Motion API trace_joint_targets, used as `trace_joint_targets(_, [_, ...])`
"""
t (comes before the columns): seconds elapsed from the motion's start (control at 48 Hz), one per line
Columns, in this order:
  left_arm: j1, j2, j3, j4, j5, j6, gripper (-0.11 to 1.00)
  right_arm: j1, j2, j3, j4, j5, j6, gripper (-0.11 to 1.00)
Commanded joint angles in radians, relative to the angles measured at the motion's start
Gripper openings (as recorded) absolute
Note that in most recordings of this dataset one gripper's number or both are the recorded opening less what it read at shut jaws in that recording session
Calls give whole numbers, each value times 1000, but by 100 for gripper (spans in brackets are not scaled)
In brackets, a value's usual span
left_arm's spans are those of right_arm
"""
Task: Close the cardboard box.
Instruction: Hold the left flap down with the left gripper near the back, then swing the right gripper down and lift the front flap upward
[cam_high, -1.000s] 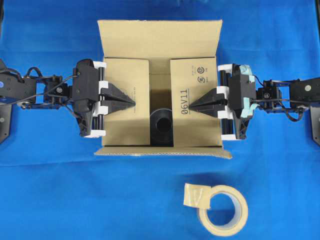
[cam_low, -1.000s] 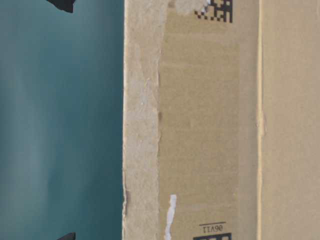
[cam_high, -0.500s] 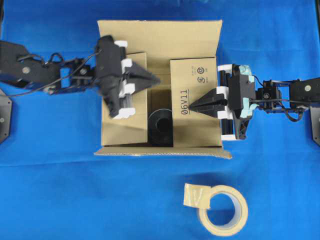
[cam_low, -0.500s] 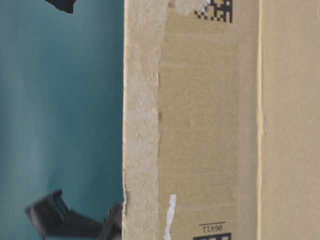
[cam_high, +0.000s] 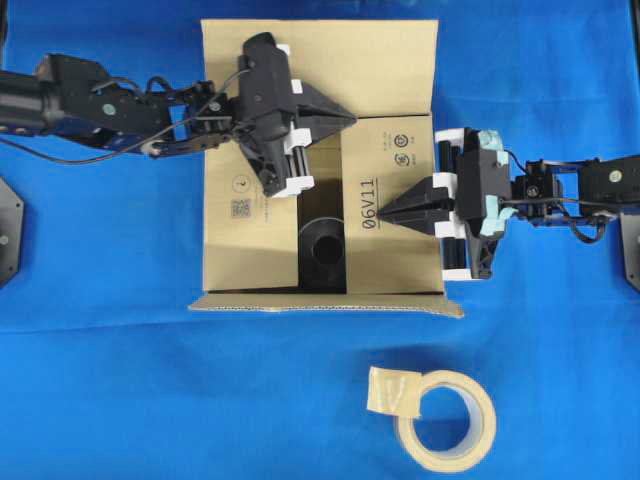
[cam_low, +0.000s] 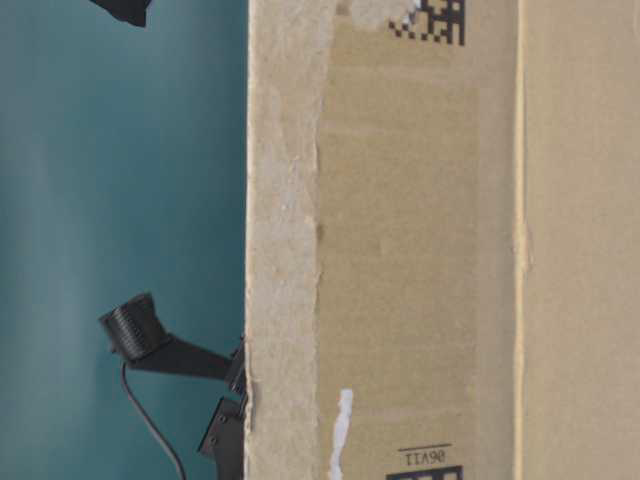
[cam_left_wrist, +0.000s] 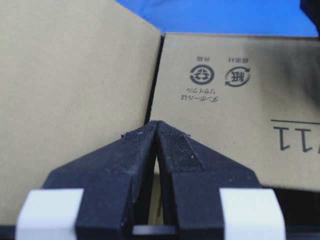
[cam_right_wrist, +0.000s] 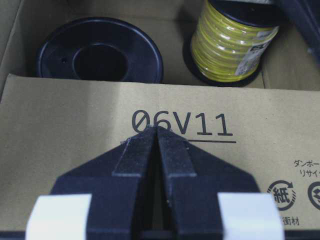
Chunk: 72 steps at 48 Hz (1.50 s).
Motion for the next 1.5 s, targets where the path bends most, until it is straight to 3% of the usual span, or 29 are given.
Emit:
trace_joint_targets(0.0, [6,2,-26,2,-9,0,0,-3,-5,-17,2,-6,0,0])
trace_joint_targets(0.458, [8,26,-20,2,-20,0,0,-2,-14,-20,3,-11,3,0])
trace_joint_targets(0.812, [6,25,-15,2,-20,-2,0,71,-210,-20,2,8,5,0])
trace_joint_targets(1.167, [0,21,-5,2,-20,-9,0,282,-405,9,2,15,5,0])
trace_joint_targets(1.479, [-3,18,2,2,-20,-15,0,465,-371,20,3,34,5,0])
